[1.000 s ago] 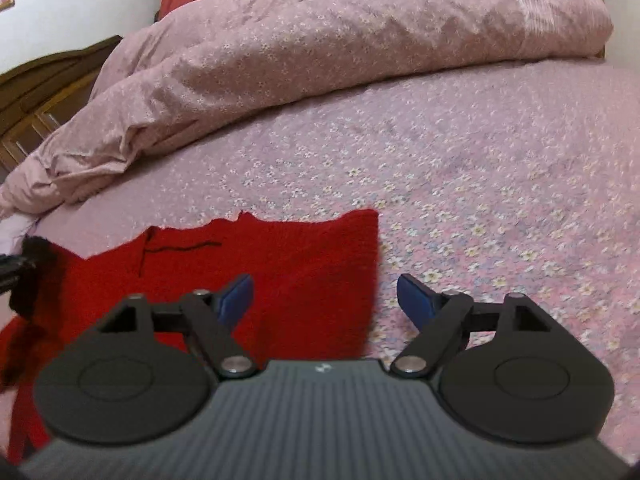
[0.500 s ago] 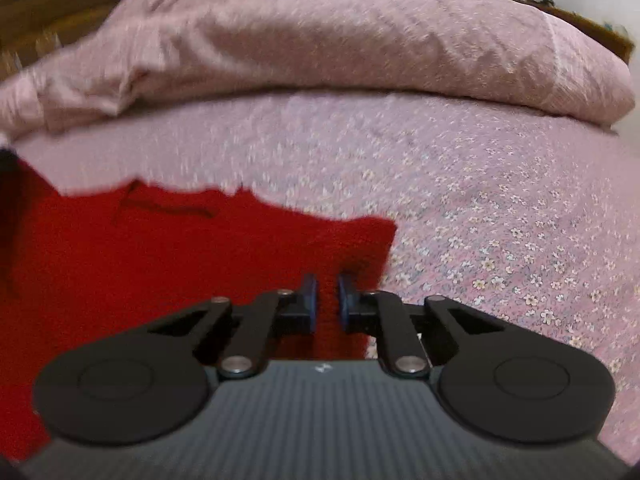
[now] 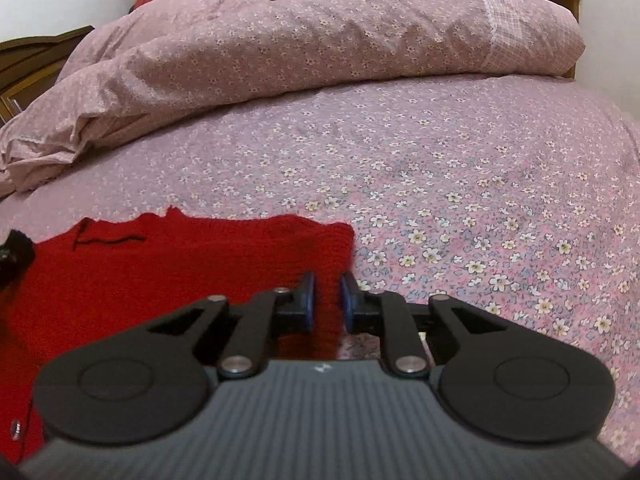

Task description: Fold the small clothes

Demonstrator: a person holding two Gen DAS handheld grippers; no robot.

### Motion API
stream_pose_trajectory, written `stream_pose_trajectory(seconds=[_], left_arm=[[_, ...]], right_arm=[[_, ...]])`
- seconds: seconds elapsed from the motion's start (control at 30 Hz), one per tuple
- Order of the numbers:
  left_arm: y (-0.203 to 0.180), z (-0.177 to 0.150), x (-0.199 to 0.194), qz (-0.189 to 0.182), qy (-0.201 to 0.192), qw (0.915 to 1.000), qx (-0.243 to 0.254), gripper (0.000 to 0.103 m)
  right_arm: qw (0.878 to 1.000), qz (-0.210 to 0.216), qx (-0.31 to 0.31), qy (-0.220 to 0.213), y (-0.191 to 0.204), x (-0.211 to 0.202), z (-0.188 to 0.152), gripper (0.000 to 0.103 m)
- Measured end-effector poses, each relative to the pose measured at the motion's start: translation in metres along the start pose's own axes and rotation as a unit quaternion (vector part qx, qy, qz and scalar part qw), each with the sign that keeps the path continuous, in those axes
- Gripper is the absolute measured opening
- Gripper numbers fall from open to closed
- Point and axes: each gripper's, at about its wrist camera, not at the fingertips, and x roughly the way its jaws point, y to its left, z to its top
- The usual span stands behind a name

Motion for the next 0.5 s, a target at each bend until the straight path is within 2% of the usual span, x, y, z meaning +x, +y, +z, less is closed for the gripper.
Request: stream_pose_trajectory(seconds=[0.1,0.17,0.23,0.33,0.5], left_arm=[[0.011,0.004,-0.012,-0.014,-0.001,0.9999,-0.007,0.033],[0.020,0.006,-0.023,-0.015,-0.008,0.9999,-0.003,0.045],[0.027,0.007,-0.031,0.004,-0.013,0.9999,0.004,0.051],[0.039,0.008,-0.041,0.022,-0.009,0.9997,-0.001,0.053],[0.047,-0.003,-0.063,-0.003,-0.009,0.9997,-0.024,0.053]], right_arm=[[1.000,-0.009,0.003,0.005,-0.001,-0.006,0.003,0.034],[1.000,-0.010,0.007,0.002,-0.001,-0.014,0.004,0.035],[1.000,-0.007,0.002,0.000,0.003,-0.023,0.005,0.035],[1.000,0.008,-0.014,-0.005,0.013,-0.036,0.003,0.035],[0.998,0.042,-0.050,-0.016,0.032,-0.061,-0.004,0.035]])
